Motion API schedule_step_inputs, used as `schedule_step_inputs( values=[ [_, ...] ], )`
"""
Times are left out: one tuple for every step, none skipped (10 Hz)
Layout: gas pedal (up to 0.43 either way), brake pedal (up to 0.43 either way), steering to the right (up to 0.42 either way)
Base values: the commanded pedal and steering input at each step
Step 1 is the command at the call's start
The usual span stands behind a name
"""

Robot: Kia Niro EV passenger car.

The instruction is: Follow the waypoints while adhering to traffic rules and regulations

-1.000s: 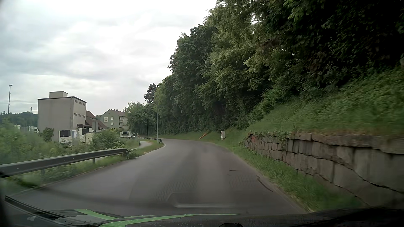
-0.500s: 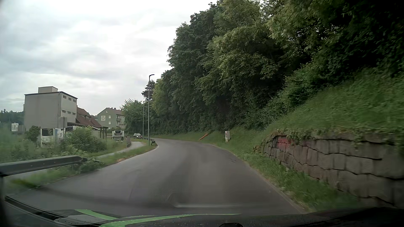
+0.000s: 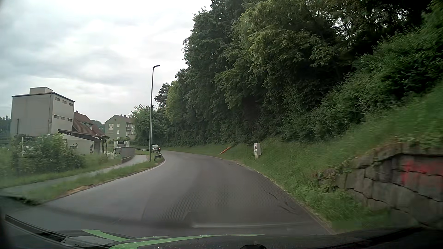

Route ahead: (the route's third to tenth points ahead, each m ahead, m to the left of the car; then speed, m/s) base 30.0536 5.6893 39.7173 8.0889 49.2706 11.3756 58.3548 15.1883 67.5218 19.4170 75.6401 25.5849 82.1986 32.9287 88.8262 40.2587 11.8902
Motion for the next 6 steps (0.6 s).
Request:
schedule_step_inputs(
  values=[
    [0.079,0.000,-0.012],
    [0.079,0.000,-0.012],
    [0.079,0.000,-0.014],
    [0.079,0.000,-0.017],
    [0.079,0.000,-0.020],
    [0.079,0.000,-0.022]
  ],
)
